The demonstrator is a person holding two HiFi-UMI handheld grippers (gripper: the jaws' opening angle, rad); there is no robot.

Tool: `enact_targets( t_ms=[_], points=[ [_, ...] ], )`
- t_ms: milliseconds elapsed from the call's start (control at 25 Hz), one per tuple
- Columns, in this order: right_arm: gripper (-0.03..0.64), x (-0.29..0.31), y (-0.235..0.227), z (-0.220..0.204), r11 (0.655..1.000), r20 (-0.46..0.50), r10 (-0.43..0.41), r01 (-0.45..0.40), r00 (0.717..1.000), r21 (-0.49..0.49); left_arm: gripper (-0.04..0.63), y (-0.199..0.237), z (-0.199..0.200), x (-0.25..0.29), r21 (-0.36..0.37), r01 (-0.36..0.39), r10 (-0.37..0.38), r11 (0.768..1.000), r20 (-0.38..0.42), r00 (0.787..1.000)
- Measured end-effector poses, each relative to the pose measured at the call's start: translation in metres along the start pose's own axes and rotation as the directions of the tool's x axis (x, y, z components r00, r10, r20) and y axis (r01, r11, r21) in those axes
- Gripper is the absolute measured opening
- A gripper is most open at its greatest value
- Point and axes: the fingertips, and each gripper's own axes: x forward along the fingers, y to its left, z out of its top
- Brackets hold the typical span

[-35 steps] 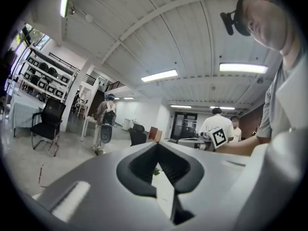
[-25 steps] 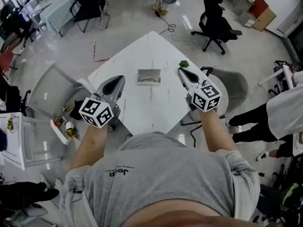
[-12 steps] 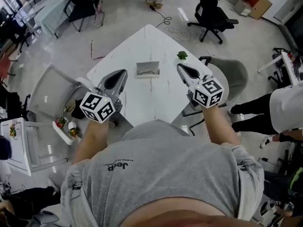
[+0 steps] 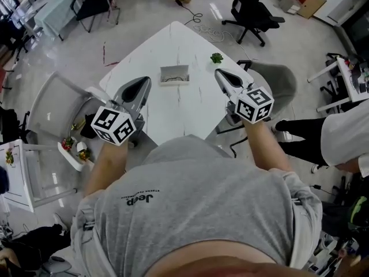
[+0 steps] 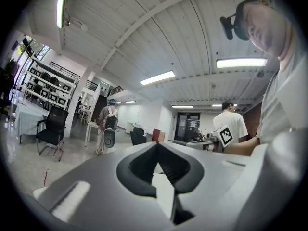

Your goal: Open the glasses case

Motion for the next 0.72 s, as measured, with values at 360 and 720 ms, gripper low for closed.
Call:
enact_targets(
  t_ms=[360, 720],
  points=[
    [0.002, 0.0, 0.005, -0.004, 1.0, 0.003, 0.019, -0.019, 1.0, -0.014, 0.049, -0.001, -0.004, -0.01, 0.006, -0.027, 0.027, 1.0, -0.003, 1.0],
    [0.002, -0.006, 0.013, -0.001, 0.999, -0.005, 0.017, -0.017, 1.0, -0.033, 0.049, -0.004, -0.005, -0.02, -0.001, -0.036, 0.036, 0.999, 0.008, 0.999]
  ],
)
